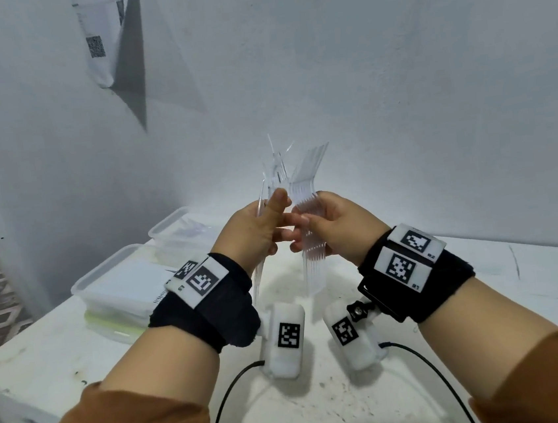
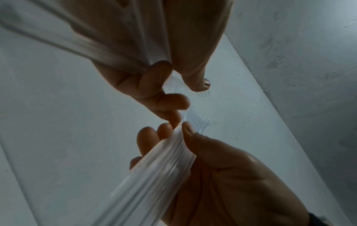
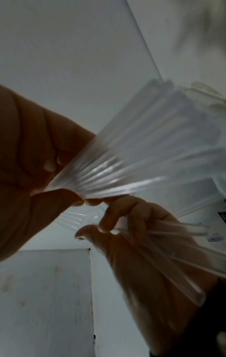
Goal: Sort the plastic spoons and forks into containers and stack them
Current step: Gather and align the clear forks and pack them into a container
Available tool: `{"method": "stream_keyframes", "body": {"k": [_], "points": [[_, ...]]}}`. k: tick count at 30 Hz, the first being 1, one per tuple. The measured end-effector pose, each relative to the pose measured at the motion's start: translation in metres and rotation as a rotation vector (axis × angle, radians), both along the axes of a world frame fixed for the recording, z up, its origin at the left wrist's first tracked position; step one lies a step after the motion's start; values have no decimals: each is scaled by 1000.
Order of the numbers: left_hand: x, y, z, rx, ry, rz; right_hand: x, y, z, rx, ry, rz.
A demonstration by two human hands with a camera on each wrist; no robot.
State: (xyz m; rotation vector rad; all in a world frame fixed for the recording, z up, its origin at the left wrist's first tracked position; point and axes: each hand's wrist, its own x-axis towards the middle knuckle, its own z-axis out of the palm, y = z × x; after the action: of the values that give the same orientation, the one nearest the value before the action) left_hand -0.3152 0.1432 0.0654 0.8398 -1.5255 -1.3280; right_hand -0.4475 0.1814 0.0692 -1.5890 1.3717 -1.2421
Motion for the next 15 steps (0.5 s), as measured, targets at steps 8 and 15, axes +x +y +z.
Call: {"method": "stream_keyframes", "body": {"k": [8, 15], "points": [[33, -38, 4, 59, 56, -19, 35, -32, 8, 17, -101, -68], [61, -63, 4, 64, 54, -46, 64, -51, 8, -6, -118, -108]]}}
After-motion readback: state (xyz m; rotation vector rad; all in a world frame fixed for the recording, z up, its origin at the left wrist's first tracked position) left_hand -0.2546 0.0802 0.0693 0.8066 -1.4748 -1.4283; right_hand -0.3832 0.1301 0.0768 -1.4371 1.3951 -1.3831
